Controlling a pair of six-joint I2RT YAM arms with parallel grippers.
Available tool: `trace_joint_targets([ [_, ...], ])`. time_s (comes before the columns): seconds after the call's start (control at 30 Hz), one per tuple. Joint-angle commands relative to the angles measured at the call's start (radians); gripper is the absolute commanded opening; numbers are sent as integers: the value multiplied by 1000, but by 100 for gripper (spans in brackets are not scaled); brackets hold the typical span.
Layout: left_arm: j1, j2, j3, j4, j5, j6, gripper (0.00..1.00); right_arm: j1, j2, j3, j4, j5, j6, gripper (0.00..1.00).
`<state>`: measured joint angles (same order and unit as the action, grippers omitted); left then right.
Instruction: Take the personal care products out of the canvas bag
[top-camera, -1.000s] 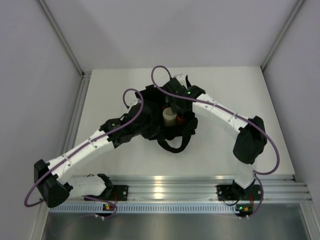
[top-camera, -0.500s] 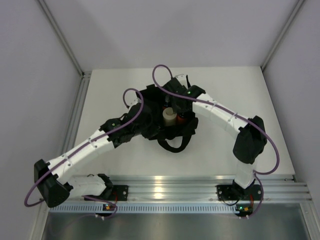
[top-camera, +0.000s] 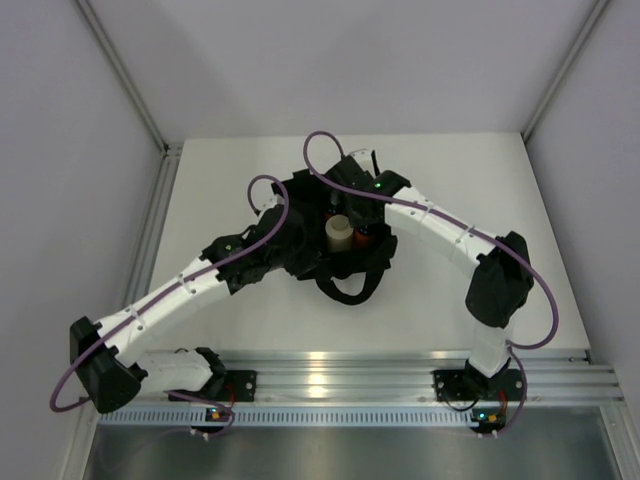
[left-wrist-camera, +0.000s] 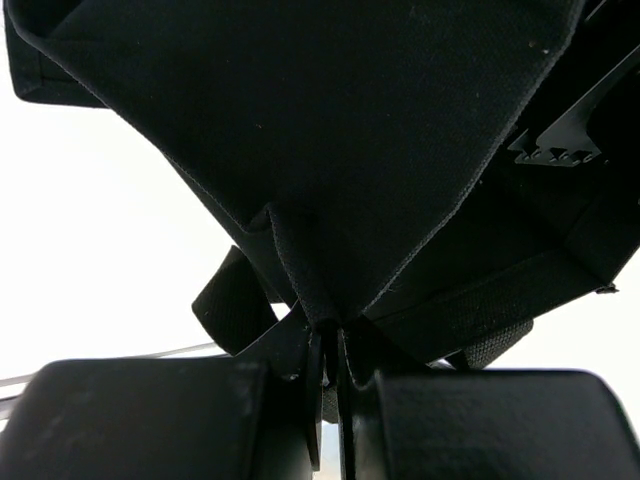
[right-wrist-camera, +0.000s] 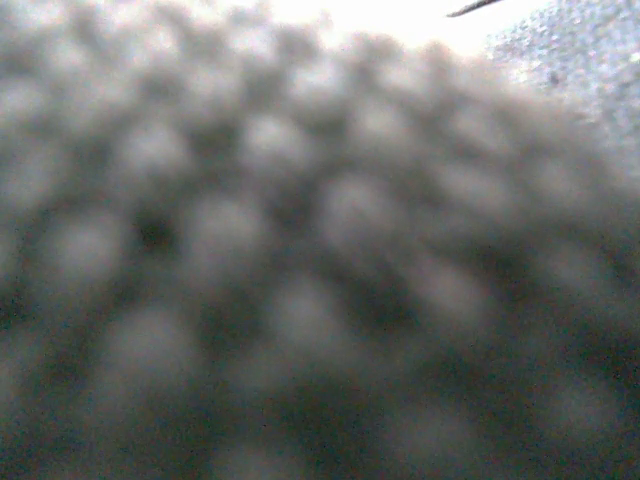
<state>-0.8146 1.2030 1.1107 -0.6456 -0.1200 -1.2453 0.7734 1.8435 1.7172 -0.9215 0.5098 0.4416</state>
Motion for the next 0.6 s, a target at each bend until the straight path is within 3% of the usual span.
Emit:
trace_joint_targets([
  [0.0,-1,20,21,9,0,9,0,-26,30,10,-96,-39,-72,24],
  [0.33,0,30,34,8,2,17,0,-29,-23,-79,1,-151,-291,28],
  [0.47,0,32,37,9,2,18,0,-46,-20,-96,3,-194,-241,38],
  [0.5,0,32,37,9,2,20,0,-55,-27,-99,3,-194,-216,44],
  [0.57,0,30,35,9,-1,23,0,-65,-35,-113,4,-185,-144,45],
])
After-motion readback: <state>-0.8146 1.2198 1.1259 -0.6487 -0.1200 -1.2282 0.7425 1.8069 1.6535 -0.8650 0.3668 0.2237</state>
